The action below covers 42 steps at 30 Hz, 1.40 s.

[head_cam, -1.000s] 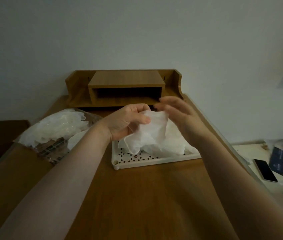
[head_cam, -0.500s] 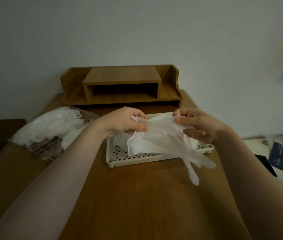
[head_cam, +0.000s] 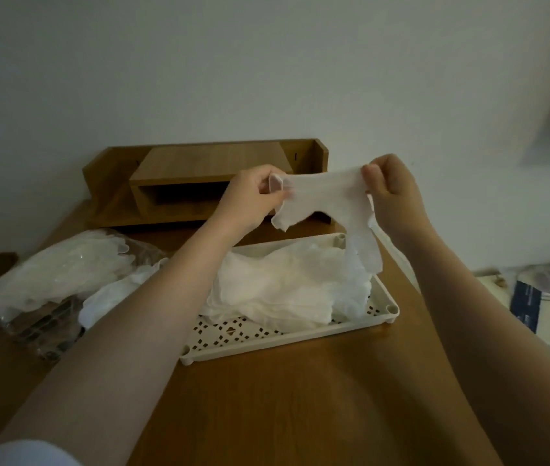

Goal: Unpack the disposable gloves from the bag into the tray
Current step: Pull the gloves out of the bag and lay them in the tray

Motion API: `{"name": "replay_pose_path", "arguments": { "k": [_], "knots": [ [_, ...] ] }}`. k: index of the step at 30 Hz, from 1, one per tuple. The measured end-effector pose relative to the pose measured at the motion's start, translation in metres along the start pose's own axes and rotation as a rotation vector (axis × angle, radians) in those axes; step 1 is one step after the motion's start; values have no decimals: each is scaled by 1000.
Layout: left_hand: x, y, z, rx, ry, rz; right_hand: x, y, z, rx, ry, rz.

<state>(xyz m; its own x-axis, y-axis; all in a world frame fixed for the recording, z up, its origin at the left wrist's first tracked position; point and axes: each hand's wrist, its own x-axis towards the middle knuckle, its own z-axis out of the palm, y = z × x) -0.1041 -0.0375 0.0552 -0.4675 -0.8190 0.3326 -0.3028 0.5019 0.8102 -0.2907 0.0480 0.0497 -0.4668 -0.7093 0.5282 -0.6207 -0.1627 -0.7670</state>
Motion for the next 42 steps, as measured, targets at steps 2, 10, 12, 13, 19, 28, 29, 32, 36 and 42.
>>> {"name": "replay_pose_path", "arguments": {
  "k": [2,10,12,13,19,28,29,32,36,42],
  "knots": [
    [2,-6,1,80,16,49,-3,0,2,-88,-7,-89],
    [-35,-59,-10,299,-238,-68,-48,35,32,-417,-716,-121],
    [-40,-63,-14,300,-244,-73,-51,39,34,-620,-741,-186],
    [-42,-65,-15,308,-247,-66,-50,40,35,-706,-725,-227],
    [-47,-70,-22,397,-247,-13,-43,40,36,-857,-547,-376],
    [-59,-76,-24,596,-282,93,-65,42,31,-901,-490,-622],
    [-61,-77,-24,633,-273,104,-69,41,28,-894,-563,-599],
    [-69,-76,-23,804,-277,117,-80,32,18,-821,-722,-434],
    [-80,-73,-22,926,-367,76,-85,23,21,-784,-686,-205],
    [-82,-43,0,1002,-161,232,-93,12,61,-822,-531,-342]
  ]
}}
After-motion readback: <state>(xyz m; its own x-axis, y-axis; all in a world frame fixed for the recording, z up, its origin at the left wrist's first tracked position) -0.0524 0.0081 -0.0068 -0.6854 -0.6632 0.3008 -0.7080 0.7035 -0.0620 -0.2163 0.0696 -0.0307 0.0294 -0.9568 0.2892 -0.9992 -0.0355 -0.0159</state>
